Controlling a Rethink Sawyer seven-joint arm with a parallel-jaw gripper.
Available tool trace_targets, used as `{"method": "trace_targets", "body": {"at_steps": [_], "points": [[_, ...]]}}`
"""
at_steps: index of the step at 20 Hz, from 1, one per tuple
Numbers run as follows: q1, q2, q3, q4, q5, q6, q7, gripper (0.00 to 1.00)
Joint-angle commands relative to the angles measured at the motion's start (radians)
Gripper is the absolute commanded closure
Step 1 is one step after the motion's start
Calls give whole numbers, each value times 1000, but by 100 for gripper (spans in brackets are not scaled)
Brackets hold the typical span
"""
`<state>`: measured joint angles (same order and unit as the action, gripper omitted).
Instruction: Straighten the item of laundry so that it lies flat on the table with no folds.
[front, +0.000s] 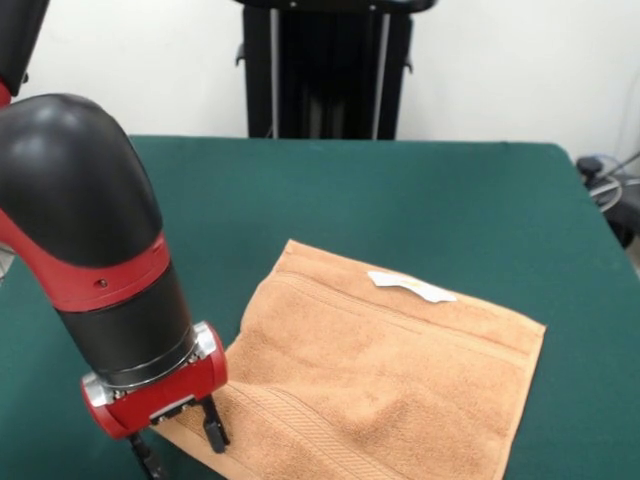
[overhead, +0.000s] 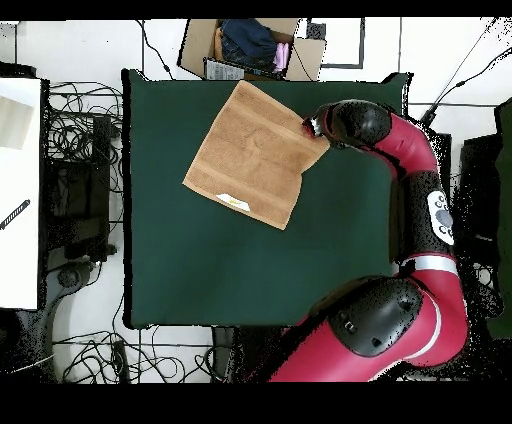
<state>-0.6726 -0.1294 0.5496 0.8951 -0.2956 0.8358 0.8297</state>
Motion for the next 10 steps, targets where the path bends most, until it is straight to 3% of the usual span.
{"method": "trace_targets", "body": {"at_steps": [1, 10], "points": [[28, 39, 30, -20, -38, 29, -104, 0], [30, 65, 17, -29, -43, 22, -79, 0]]}}
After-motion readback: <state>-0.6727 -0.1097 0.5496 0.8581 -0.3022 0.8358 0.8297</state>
